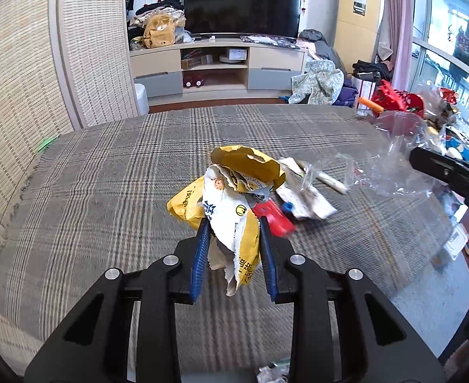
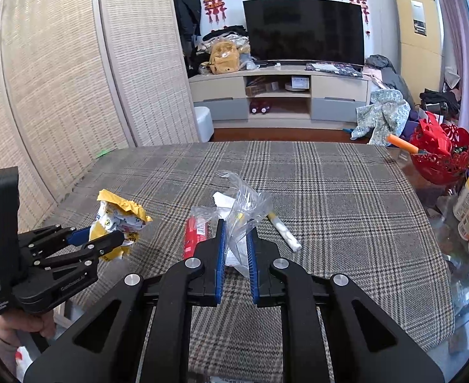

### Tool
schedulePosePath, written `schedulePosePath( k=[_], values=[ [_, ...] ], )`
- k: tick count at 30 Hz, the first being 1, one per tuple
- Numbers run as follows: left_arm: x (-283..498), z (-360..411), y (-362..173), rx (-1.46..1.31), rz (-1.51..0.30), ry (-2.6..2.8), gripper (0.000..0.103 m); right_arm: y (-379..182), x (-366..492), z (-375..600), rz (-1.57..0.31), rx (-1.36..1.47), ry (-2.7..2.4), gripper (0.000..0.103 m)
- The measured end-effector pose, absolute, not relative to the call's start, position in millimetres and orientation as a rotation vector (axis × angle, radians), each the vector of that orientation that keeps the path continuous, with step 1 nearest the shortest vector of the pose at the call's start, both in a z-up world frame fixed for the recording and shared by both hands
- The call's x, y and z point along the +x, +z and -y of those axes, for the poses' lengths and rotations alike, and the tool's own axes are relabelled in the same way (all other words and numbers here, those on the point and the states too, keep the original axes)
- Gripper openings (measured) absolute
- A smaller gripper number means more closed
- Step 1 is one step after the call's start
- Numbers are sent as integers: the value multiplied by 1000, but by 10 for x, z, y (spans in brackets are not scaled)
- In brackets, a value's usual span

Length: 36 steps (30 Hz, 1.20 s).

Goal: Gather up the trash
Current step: 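Carry the yellow paper and clear bag over the bin and open both tools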

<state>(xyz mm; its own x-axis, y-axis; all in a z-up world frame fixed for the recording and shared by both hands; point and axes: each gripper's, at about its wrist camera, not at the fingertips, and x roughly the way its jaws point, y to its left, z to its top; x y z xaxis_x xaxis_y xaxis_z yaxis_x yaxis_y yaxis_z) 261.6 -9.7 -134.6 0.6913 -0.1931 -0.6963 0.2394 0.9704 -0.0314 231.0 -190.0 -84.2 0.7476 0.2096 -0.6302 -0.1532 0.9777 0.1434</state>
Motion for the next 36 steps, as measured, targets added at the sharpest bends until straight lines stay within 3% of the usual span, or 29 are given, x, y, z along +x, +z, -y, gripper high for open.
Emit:
schedulePosePath(
  k=[18,36],
  values=[
    [1019,453,-1551,-14,-812,-309,28,-1045,951,2294,-801,123,218,14],
    [404,580,-2481,-21,-970,-324,28,-1789,459,2187,-958,121,247,14]
  ],
)
